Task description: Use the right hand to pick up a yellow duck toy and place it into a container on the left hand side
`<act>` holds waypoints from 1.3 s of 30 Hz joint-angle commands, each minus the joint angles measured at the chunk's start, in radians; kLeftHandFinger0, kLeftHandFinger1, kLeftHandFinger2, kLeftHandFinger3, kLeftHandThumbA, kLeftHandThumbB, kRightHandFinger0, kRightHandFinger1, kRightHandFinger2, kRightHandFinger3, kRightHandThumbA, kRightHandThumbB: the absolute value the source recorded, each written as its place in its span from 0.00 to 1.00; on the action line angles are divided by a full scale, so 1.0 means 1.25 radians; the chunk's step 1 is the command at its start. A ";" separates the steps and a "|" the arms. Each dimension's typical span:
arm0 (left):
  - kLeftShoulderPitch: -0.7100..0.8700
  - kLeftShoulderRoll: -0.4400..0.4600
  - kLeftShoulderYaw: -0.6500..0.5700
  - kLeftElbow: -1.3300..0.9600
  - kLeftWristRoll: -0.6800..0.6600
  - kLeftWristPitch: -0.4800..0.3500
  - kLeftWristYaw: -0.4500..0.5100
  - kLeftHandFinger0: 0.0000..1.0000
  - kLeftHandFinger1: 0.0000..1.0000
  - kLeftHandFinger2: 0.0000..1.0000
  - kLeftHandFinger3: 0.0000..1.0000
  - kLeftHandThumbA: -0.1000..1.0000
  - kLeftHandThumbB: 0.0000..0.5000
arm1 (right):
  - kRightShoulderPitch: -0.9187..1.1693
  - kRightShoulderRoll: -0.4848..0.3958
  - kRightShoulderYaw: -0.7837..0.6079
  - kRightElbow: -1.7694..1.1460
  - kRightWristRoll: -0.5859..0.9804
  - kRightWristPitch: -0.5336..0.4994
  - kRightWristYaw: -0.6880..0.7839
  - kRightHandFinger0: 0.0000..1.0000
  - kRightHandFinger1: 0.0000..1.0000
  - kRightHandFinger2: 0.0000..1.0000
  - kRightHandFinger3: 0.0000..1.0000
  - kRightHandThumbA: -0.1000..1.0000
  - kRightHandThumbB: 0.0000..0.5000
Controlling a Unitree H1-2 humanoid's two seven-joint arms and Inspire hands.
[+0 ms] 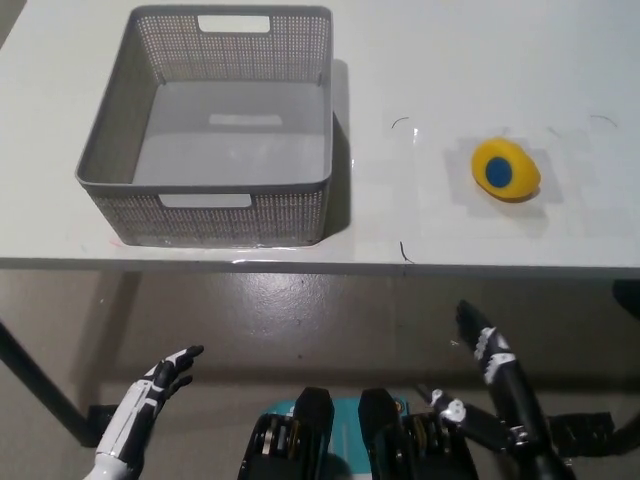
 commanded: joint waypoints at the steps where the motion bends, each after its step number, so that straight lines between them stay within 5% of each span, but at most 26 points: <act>1: -0.020 0.019 0.003 -0.017 -0.002 -0.049 -0.020 1.00 1.00 1.00 1.00 1.00 0.54 | 0.007 -0.012 -0.027 -0.180 -0.126 -0.064 -0.156 1.00 1.00 1.00 1.00 0.75 0.47; 4: -0.024 0.019 0.002 -0.016 0.002 -0.048 -0.018 1.00 1.00 1.00 1.00 1.00 0.53 | -0.023 -0.009 -0.057 -0.282 -0.177 -0.064 -0.227 0.94 1.00 1.00 1.00 0.66 0.44; 7: -0.026 0.020 0.000 -0.020 0.000 -0.045 -0.021 1.00 1.00 1.00 1.00 1.00 0.51 | -0.053 -0.018 -0.087 -0.330 -0.241 -0.064 -0.241 1.00 1.00 1.00 1.00 0.65 0.40; 11: -0.032 0.019 -0.003 -0.016 0.000 -0.048 -0.024 1.00 1.00 1.00 1.00 1.00 0.52 | -0.123 -0.027 -0.136 -0.334 -0.232 -0.030 -0.183 1.00 1.00 1.00 1.00 0.64 0.52; 15: -0.029 0.025 -0.003 -0.019 0.005 -0.048 -0.027 1.00 1.00 1.00 1.00 1.00 0.51 | -0.221 -0.100 -0.143 -0.352 -0.282 0.157 -0.087 1.00 1.00 1.00 1.00 0.79 0.78; 19: -0.028 0.026 -0.004 -0.019 0.006 -0.047 -0.028 1.00 1.00 1.00 1.00 1.00 0.54 | -0.312 -0.173 -0.134 -0.316 -0.317 0.255 -0.026 1.00 1.00 1.00 1.00 0.85 0.82; 23: -0.021 0.034 -0.003 -0.027 0.008 -0.048 -0.031 1.00 1.00 1.00 1.00 1.00 0.53 | -0.468 -0.254 -0.115 -0.215 -0.344 0.349 0.033 1.00 1.00 1.00 1.00 0.76 0.84; 34: -0.011 0.035 -0.004 -0.037 0.003 -0.044 -0.033 1.00 1.00 1.00 1.00 1.00 0.49 | -0.784 -0.368 0.025 0.184 -0.444 0.362 0.080 1.00 1.00 1.00 1.00 0.78 1.00; 39: 0.016 0.032 -0.005 -0.041 0.000 -0.056 -0.036 1.00 1.00 1.00 1.00 1.00 0.45 | -0.893 -0.367 0.114 0.373 -0.454 0.371 0.140 1.00 1.00 1.00 1.00 0.83 1.00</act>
